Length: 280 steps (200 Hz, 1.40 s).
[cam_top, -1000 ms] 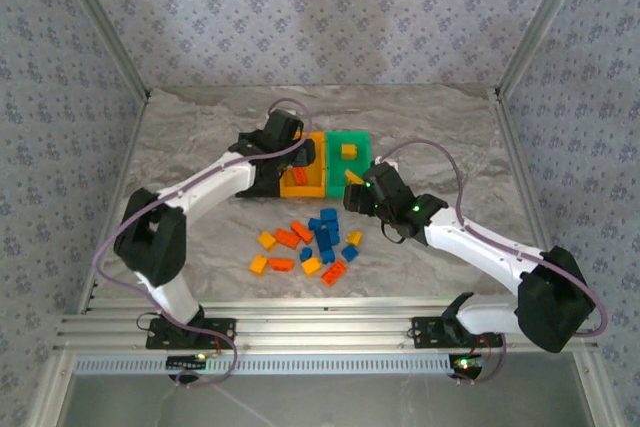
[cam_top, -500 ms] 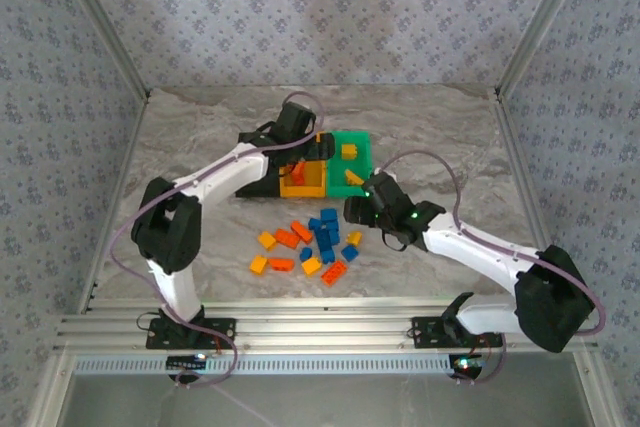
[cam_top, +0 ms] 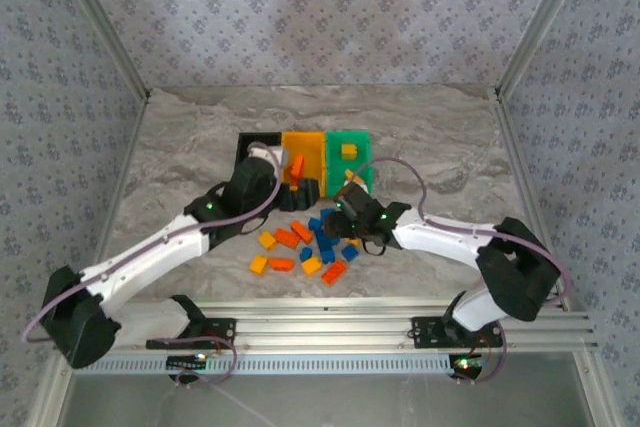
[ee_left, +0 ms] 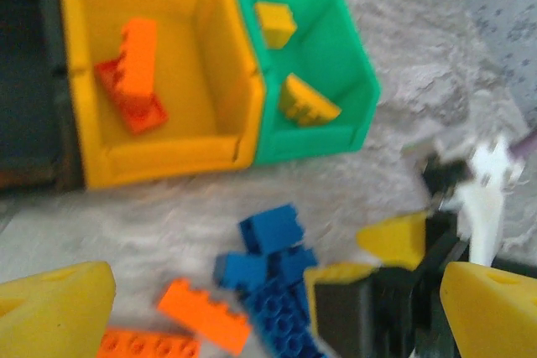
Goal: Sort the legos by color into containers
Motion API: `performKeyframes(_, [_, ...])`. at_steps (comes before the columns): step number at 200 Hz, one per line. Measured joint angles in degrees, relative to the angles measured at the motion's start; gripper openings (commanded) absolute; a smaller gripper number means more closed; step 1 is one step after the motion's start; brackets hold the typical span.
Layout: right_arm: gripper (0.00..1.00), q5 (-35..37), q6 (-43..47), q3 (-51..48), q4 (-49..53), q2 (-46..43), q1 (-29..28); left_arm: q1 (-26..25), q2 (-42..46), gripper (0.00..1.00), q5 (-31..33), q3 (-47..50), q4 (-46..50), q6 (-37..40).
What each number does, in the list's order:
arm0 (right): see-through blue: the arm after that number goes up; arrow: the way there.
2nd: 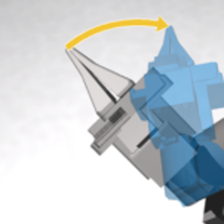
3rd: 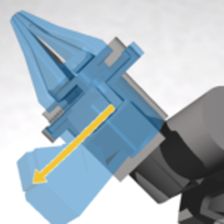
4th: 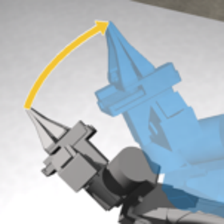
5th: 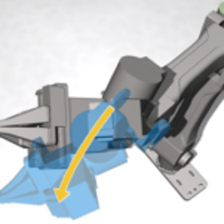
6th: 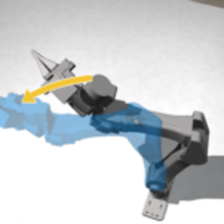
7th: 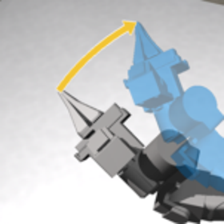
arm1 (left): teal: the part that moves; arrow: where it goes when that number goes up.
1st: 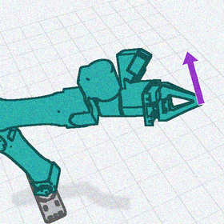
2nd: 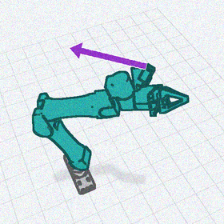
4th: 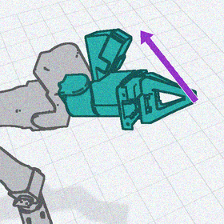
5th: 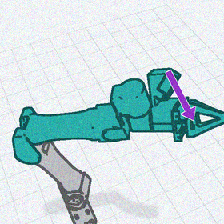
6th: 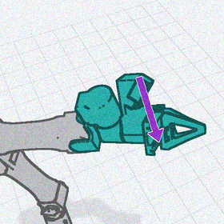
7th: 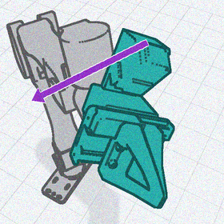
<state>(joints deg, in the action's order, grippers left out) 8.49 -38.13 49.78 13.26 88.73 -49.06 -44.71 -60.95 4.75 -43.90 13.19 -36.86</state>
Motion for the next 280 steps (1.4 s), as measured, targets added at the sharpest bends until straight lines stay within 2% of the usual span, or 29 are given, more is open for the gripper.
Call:
performKeyframes(46, [0.74,2.3,-0.5,5.7,-1.6,7.2,0.2,0.0,12.3,1.00,3.5,7.7,2.8,-2.9])
performKeyframes(82, [0.69,2.7,-1.4,9.3,-1.6,12.3,0.6,0.0,17.1,0.99,6.0,10.0,4.8,-4.2])
performKeyframes(108, [0.56,3.1,-2.7,9.9,-1.2,14.1,0.6,0.0,18.3,1.00,7.5,10.6,6.6,-4.6])
performKeyframes(148, [0.40,4.0,-3.3,9.7,-0.9,13.5,0.7,0.0,19.9,0.99,9.0,11.1,7.6,-4.8])
performKeyframes(205, [0.38,4.3,0.6,9.2,2.1,2.7,-0.4,0.0,24.4,0.99,12.3,12.6,11.5,-5.4])
performKeyframes(236, [0.39,0.9,4.5,20.4,3.7,4.9,-2.1,0.0,28.5,1.00,14.9,13.6,15.0,-6.8])
performKeyframes(280, [0.39,-3.6,8.4,40.4,2.7,19.3,-3.0,0.0,35.1,0.99,16.7,15.7,19.9,-9.2])
